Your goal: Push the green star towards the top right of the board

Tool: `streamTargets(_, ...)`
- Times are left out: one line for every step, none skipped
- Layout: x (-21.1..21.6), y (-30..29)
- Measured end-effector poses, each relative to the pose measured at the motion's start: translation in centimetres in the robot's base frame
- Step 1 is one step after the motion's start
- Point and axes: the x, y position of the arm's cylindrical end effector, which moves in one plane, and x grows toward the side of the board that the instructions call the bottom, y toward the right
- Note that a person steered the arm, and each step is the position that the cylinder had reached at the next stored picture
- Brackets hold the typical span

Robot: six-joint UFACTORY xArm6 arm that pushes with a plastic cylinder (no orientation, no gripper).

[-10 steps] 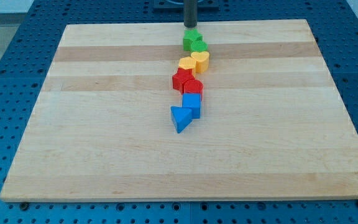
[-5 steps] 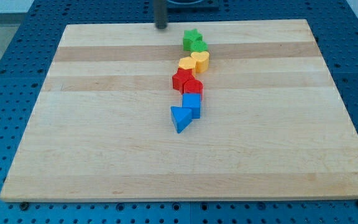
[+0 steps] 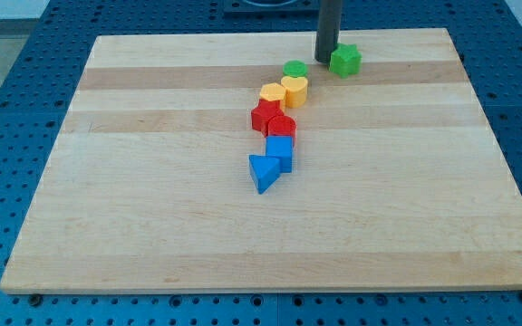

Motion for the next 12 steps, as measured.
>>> streamTargets(0.9, -3.8)
streamTargets(2.7, -4.4)
streamTargets(3.5, -1.4)
streamTargets(3.0, 3.0)
streamTargets(2.6, 5.0)
streamTargets(2.6, -1.1)
streamTargets(1.5, -4.2)
streamTargets(0.2, -0.9)
streamTargets(-0.2, 3.1)
streamTargets(-0.2, 4.5)
streamTargets(-0.2, 5.8)
streamTargets(-0.2, 6.7)
